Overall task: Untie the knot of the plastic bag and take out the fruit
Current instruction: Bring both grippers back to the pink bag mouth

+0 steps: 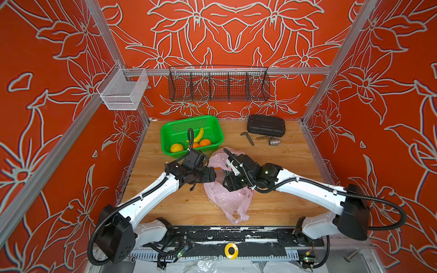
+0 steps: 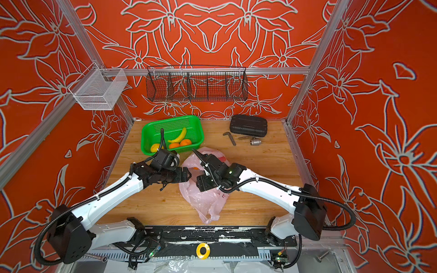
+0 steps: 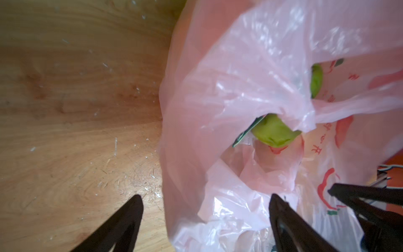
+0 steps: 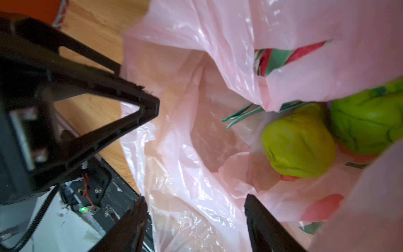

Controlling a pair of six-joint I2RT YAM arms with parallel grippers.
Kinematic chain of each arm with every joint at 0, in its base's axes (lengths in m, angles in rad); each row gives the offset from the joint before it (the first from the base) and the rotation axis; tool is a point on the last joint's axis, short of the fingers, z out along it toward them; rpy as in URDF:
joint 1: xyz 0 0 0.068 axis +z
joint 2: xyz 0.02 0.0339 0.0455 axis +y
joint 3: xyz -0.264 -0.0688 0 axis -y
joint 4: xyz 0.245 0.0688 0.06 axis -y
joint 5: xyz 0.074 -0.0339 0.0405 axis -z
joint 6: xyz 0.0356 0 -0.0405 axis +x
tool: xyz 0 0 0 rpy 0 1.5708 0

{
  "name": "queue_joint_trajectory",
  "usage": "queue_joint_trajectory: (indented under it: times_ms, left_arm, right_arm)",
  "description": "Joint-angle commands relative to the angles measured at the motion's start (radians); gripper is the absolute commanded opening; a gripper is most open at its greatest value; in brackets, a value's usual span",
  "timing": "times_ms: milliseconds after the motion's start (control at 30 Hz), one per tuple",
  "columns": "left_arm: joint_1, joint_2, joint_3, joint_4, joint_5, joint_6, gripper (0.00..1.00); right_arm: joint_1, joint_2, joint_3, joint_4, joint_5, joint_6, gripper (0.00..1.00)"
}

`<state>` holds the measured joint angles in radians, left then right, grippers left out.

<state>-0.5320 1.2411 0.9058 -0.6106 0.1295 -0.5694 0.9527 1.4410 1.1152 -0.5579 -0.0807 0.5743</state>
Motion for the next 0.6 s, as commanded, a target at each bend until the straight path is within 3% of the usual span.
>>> queue_joint_trajectory:
  times_ms: [0, 100, 333, 567]
  left_arm:
    - [-0.031, 0.052, 0.014, 0.025, -0.034, -0.01, 0.89]
    - [-0.056, 0.109, 0.033, 0.019, -0.064, 0.0, 0.89]
    - [-0.08, 0.182, 0.01, 0.048, -0.079, -0.006, 0.88]
    - [-0.099, 0.18, -0.045, 0.073, -0.049, -0.019, 0.86]
  right_arm:
    - [0.004, 0.019, 0.02, -0.041, 0.119, -0.02, 0.75]
    - [0.004, 0.052, 0.014, -0.039, 0.16, -0.022, 0.79]
    - [-0.003, 0.125, 0.009, -0.052, 0.411, -0.028, 0.88]
    - [-0.017, 0.2, 0.002, 0.011, 0.433, 0.006, 0.92]
